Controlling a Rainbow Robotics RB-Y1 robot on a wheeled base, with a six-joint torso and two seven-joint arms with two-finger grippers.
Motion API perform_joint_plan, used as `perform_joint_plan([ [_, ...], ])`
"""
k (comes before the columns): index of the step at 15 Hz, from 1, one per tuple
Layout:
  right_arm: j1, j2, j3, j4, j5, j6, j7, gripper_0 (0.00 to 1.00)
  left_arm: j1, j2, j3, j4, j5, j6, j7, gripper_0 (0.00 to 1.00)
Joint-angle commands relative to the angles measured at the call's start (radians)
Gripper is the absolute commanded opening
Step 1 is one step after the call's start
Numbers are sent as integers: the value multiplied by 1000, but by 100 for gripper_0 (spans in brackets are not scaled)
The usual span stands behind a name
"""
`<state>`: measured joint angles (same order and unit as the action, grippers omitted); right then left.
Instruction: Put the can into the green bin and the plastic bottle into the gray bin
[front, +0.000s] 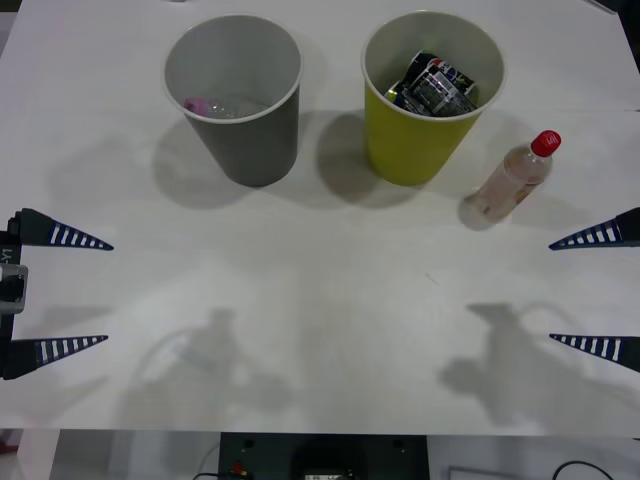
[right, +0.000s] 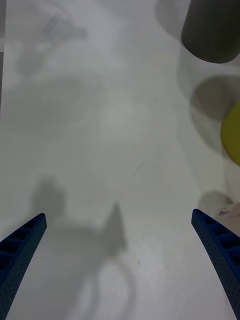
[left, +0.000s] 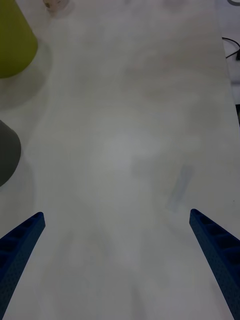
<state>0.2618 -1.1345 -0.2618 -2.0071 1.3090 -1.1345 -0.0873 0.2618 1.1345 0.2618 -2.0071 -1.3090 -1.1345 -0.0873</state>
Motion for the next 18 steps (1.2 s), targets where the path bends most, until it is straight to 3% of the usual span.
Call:
perform_joint_plan([
  [1, 0, 0, 0, 0, 0, 0, 0, 100, 0, 0, 0, 0, 0, 0, 0, 100],
  [3, 4, 35, -1, -2, -11, 5, 3, 100, 0, 0, 0, 0, 0, 0, 0, 100],
  [8, 17, 32, -2, -41, -25, 74, -11, 100, 0, 0, 0, 0, 0, 0, 0, 100],
  [14, 183, -47, 13, -179, -31, 358, -157, 100, 0, 0, 0, 0, 0, 0, 0, 100],
  [18, 224, -123, 138, -209, -31, 605, -230, 100, 0, 0, 0, 0, 0, 0, 0, 100],
])
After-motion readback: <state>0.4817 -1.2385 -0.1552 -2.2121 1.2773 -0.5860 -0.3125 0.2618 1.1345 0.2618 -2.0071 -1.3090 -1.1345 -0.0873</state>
